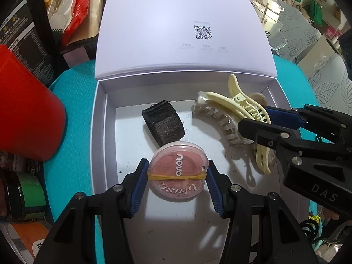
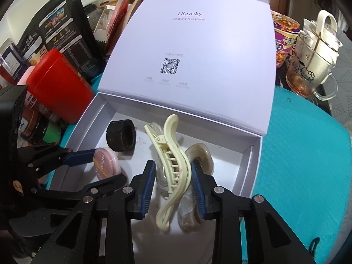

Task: Organize rigid objects
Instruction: 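Open the right gripper releasing the claw clip while the left gripper releases the compact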

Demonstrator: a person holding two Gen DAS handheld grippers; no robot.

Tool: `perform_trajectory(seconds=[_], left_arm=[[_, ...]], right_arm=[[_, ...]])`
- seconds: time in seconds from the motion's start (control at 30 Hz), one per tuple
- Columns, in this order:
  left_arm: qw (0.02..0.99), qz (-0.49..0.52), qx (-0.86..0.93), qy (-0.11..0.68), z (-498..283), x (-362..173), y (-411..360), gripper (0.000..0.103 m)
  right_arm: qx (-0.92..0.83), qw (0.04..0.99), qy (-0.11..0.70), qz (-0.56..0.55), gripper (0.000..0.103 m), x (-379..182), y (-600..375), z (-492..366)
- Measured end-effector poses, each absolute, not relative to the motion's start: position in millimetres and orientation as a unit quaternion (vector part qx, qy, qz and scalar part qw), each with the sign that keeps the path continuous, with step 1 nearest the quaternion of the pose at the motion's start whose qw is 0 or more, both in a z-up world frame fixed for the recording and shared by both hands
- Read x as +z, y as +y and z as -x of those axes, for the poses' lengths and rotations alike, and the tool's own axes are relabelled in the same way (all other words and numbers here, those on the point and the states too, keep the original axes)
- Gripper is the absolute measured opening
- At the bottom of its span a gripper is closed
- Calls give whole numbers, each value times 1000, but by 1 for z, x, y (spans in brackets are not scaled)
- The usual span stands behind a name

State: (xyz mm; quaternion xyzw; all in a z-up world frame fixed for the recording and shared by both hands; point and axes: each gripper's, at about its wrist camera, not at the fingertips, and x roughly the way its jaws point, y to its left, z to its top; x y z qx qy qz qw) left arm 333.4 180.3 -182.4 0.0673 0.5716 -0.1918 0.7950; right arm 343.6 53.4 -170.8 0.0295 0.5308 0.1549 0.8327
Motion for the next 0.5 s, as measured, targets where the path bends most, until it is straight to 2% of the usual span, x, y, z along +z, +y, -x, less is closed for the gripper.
perform_trajectory(seconds=[0.5], left_arm=[[811, -59, -173, 556, -325, -154, 185, 51]], right_arm=[[145, 841, 521, -28, 33, -146, 37, -322]])
